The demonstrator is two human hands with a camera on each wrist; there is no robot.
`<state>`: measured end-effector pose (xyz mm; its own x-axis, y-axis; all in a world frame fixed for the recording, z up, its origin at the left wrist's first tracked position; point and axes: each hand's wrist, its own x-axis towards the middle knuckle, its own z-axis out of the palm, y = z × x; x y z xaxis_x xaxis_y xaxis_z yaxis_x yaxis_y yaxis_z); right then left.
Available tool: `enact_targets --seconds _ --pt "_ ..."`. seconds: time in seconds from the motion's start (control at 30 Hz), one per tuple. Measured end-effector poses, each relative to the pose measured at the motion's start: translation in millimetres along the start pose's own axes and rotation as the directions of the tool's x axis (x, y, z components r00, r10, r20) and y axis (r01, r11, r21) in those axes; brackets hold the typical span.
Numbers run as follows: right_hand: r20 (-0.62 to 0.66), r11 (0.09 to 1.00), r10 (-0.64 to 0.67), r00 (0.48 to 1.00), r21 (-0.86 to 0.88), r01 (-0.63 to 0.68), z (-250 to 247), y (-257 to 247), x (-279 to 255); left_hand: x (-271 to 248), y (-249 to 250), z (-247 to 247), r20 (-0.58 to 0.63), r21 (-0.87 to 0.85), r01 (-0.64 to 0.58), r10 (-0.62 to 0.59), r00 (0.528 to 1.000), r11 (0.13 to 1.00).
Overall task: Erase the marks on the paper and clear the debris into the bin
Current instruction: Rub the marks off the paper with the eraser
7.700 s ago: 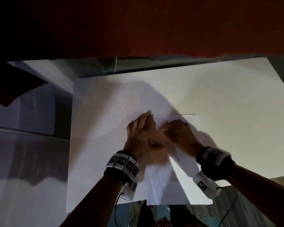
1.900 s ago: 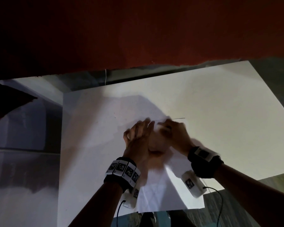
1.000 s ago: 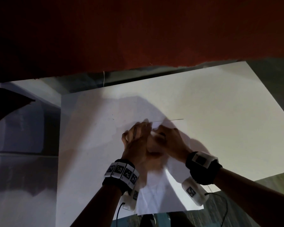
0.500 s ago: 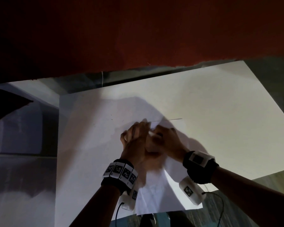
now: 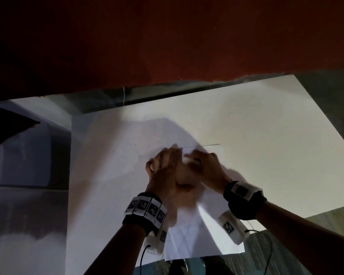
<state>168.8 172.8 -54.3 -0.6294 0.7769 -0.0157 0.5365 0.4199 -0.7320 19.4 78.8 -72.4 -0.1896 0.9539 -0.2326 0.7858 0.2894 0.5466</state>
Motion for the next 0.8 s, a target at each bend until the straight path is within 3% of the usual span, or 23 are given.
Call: enact_targets --seconds 0.07,0.1,0.13,0.2,0.27,0.37,0.4,0.5,0.63,0.73,0.77,0.8 --pt "-0.147 0.995 0.096 0.984 -0.010 -0.099 -12 12 5 0 0 0 0.006 0.065 -0.005 0.005 1.000 0.998" --pt "-0.150 0.991 0.136 0.979 0.004 -0.137 -11 11 3 -1 -1 0 0.016 0.073 0.000 -0.001 1.000 0.997" --pt "-0.079 0.992 0.128 0.989 0.028 -0.126 -6 8 -3 -2 0 1 0.021 0.039 0.009 -0.009 1.000 0.999" --pt "0.113 0.999 -0.018 0.993 0.050 0.013 1 -10 -22 -3 0 2 0.017 -0.067 0.051 -0.050 0.999 0.996" --pt "0.175 1.000 -0.028 0.984 0.012 0.026 -8 -1 -21 -2 2 3 -0.006 -0.069 0.062 -0.063 0.998 0.996" --pt "-0.067 0.992 0.122 0.990 0.026 -0.121 -24 21 -9 1 3 4 0.033 -0.077 0.078 -0.076 0.997 0.994" --pt "-0.081 0.994 0.108 0.991 0.026 -0.106 -21 19 -12 0 3 4 0.038 -0.087 0.085 -0.082 0.996 0.993" --pt "0.030 0.994 -0.071 0.997 -0.076 0.073 -5 8 -26 0 0 5 0.032 -0.045 0.078 -0.077 0.997 0.996" --pt "-0.151 0.992 0.120 0.981 -0.016 -0.124 -19 25 -16 -1 5 0 0.003 0.056 0.045 -0.045 0.999 0.997" --pt "-0.028 0.992 -0.067 0.997 -0.109 0.064 -9 2 -28 -2 7 -2 0.025 0.000 0.044 -0.044 0.999 0.999" --pt "-0.023 0.991 -0.088 0.996 -0.102 0.085 -12 6 -27 -2 7 -3 0.021 -0.003 0.042 -0.042 0.999 0.999" --pt "-0.062 0.997 -0.031 0.998 -0.073 0.026 -19 13 -23 -1 6 -3 0.009 0.020 0.031 -0.031 0.999 0.999"
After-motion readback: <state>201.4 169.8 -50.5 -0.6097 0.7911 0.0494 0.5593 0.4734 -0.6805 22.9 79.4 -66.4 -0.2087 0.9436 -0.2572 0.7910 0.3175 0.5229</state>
